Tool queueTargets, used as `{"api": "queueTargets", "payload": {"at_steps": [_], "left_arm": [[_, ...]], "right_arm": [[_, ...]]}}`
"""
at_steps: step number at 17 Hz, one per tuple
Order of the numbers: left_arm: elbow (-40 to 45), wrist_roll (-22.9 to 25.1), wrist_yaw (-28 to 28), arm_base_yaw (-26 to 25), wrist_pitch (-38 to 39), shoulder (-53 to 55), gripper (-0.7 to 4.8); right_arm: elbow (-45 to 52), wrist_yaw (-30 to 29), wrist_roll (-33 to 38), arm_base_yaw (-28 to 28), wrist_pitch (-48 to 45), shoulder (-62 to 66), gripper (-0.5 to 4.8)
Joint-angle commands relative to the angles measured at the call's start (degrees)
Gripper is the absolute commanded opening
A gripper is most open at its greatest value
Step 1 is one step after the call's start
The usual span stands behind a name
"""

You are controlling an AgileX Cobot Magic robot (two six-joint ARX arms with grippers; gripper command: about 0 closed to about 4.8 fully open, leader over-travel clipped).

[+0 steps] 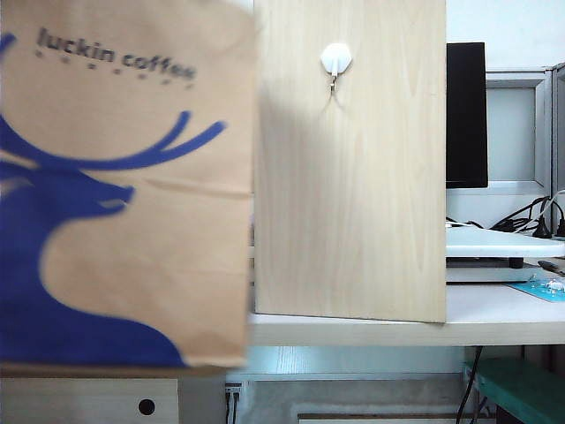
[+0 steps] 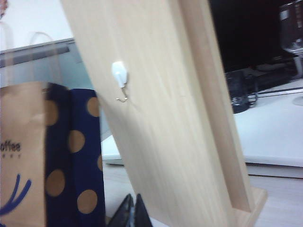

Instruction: Pick up the paper bag and hang it on the hook.

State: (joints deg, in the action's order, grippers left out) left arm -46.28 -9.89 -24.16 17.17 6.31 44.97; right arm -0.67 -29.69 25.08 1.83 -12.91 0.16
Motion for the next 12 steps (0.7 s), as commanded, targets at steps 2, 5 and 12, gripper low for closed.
{"api": "queueTargets", "payload": {"at_steps": [2, 5, 12], "left_arm": [[-0.2, -1.5, -7.2, 0.3, 2.0, -1.7, -0.06], [-0.2, -1.6, -7.2, 3.0, 4.5, -3.5, -0.05], [0.3, -1.2, -0.1, 12.2, 5.6, -4.1, -0.06]], "right_arm": [[0.4, 0.2, 0.0, 0.0, -0.6, 0.0, 0.00], [0.4, 0.2, 0.0, 0.0, -0.6, 0.0, 0.00], [0.4, 0.2, 0.0, 0.0, -0.6, 0.0, 0.00]]}}
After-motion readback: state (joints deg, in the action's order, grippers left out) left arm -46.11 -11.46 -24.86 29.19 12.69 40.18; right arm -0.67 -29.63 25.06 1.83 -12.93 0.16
